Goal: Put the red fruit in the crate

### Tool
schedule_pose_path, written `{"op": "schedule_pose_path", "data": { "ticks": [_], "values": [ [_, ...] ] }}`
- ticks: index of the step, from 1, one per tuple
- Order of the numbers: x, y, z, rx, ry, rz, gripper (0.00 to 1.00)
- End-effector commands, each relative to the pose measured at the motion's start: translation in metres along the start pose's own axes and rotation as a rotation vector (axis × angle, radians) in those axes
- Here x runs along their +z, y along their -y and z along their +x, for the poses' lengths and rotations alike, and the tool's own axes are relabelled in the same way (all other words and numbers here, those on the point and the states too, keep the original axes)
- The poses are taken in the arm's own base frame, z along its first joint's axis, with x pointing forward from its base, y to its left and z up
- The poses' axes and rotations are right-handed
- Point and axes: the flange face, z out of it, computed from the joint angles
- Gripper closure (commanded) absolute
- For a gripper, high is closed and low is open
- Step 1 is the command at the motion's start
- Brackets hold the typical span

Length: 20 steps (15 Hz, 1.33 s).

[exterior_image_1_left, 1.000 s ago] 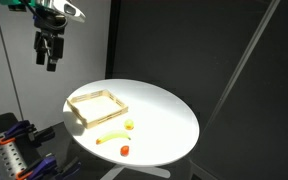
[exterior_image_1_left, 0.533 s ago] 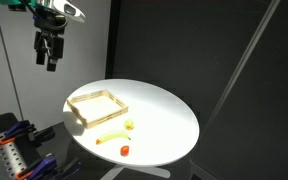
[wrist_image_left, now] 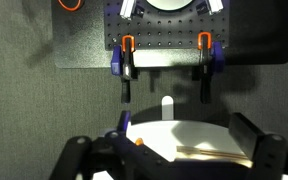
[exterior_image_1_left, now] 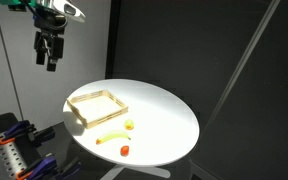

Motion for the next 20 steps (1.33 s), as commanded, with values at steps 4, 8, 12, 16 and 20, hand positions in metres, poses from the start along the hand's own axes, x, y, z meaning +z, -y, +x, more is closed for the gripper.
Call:
{"op": "schedule_pose_path", "data": {
  "ticks": [4,8,12,16,20],
  "values": [
    [-0.001,0.0,0.0,0.0,0.001,0.0,0.0],
    [-0.007,0.005,0.011,0.001,-0.047,0.021,0.0],
    [-0.017,0.008,0.029,0.008,-0.125,0.044,0.0],
    [-0.027,0.006,0.054,0.03,-0.222,0.077,0.0],
    [-0.028,-0.008,0.085,0.083,-0.304,0.099,0.0]
  ]
}}
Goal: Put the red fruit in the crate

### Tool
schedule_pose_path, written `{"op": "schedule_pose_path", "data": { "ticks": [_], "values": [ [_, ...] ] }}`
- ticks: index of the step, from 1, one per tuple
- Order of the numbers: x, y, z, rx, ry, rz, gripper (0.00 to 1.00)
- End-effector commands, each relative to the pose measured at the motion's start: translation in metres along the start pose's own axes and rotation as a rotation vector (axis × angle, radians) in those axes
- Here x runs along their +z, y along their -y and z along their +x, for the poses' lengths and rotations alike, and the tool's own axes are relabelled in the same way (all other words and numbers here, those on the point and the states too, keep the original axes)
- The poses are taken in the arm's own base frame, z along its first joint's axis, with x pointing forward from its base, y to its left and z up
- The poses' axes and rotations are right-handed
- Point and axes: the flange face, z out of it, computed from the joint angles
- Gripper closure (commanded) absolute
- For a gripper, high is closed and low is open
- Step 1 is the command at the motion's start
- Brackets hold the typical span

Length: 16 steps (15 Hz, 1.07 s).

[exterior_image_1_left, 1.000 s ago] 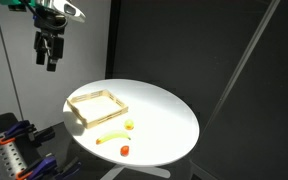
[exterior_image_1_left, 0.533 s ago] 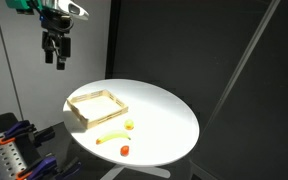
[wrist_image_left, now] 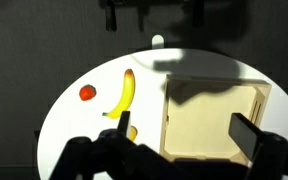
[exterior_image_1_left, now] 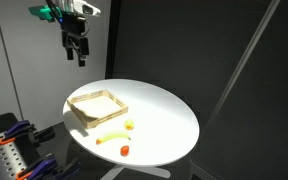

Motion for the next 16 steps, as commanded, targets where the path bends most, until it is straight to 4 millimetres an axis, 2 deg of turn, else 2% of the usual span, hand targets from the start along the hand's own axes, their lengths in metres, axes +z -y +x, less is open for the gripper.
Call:
{"op": "schedule_pose_path", "data": {
  "ticks": [1,8,16],
  "values": [
    [0.004,-0.014,0.031,0.066,-0.046,0.02,0.0],
    [0.036,-0.054,0.07,0.17,-0.063,0.019,0.0],
    [0.095,-0.088,0.095,0.24,-0.032,-0.01,0.0]
  ]
}}
